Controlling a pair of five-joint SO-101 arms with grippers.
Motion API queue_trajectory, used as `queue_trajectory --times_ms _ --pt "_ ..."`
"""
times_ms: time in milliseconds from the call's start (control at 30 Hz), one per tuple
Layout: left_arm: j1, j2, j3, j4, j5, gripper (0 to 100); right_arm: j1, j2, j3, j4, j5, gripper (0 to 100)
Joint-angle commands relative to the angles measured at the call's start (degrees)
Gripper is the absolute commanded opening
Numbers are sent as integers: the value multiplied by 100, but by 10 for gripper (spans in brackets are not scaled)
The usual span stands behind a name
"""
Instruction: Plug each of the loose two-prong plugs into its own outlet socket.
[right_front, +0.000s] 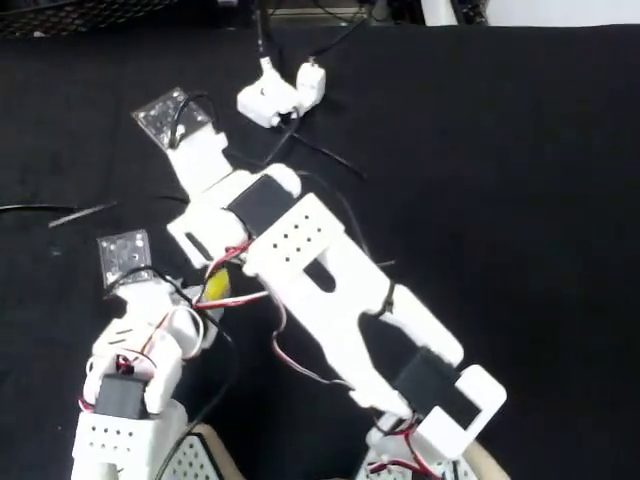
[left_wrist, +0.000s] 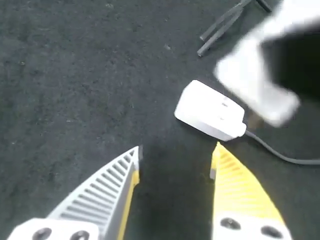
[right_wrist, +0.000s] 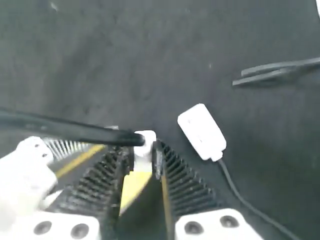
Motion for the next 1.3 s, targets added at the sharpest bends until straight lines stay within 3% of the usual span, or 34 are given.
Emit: queue_trajectory --times_ms 0,267,433,1067,1267 --pt "-154 -44 -286 -185 9 238 -105 -119 -207 352 -44 12" --pt "-207 -44 295 -1609 9 235 -105 -1059 66 510 -53 12" --pt "-207 -44 497 -2092 -18 235 -114 -1815 470 519 -9 12" --pt "-145 -44 233 -2110 18 234 -88 -2404 1833 -1099 0 11" --pt "-338 -141 180 -2110 264 234 -97 -2431 2149 -1081 -18 11"
